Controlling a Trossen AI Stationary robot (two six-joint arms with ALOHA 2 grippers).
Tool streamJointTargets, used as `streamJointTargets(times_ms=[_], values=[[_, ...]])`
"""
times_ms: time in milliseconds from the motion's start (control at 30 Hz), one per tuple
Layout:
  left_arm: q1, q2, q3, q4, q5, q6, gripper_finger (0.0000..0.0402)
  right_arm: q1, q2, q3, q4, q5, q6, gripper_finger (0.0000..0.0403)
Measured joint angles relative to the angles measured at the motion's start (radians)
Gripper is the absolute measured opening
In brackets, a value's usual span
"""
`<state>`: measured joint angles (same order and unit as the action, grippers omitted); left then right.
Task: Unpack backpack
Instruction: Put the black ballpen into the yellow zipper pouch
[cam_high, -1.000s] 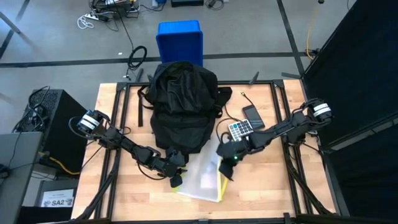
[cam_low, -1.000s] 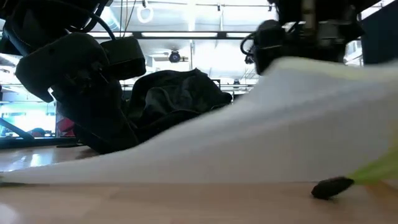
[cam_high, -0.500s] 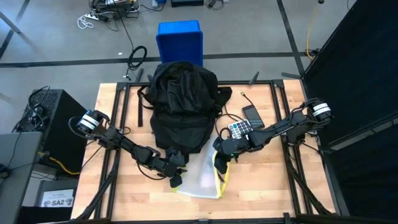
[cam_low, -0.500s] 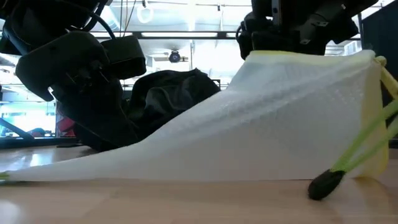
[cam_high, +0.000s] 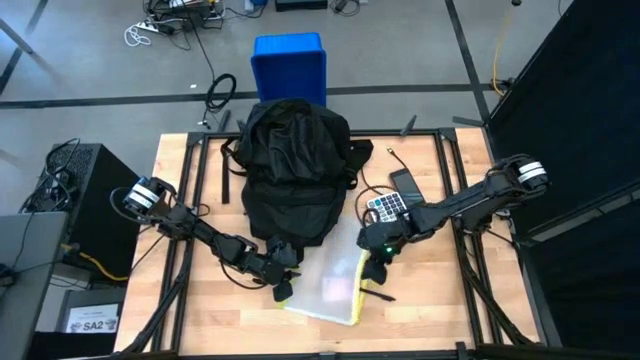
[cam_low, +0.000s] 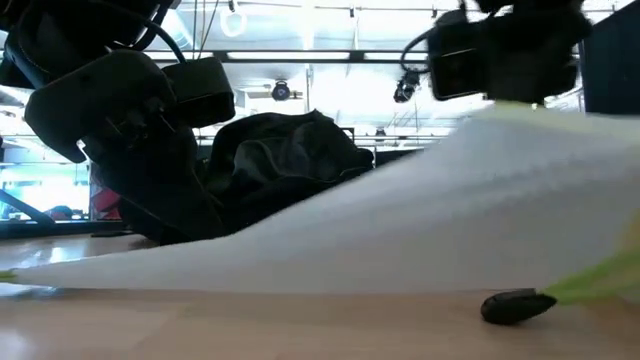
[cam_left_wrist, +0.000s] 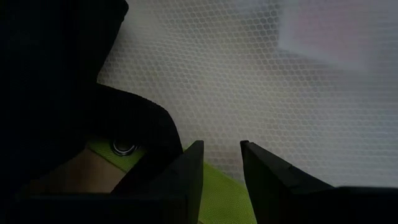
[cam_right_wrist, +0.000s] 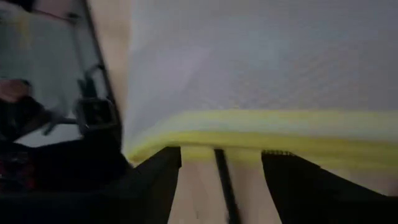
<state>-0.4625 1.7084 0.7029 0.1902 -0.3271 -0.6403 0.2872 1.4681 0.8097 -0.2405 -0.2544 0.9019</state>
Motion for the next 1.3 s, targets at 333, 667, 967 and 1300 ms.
streamJointTargets(times_ms=[333, 667, 967, 1300], values=[[0.0, 0.0, 0.0, -0.001, 0.0, 0.0, 0.0087, 0.186, -0.048, 0.0, -0.237, 0.158, -0.006, 0.0149], [0.0, 0.0, 0.0, -0.001, 0.0, 0.0, 0.0087, 0.4, 0.11, 0.001, -0.162, 0.242, 0.102, 0.0159], [0.0, 0.0, 0.0, 0.0, 0.0, -0.005, 0.0087, 0.445, 0.233, 0.016, -0.125, 0.324, 0.153, 0.014], [0.0, 0.0, 0.0, -0.001, 0.0, -0.005, 0.0087, 0.424, 0.251, 0.075, -0.123, 0.398, 0.091, 0.0013]])
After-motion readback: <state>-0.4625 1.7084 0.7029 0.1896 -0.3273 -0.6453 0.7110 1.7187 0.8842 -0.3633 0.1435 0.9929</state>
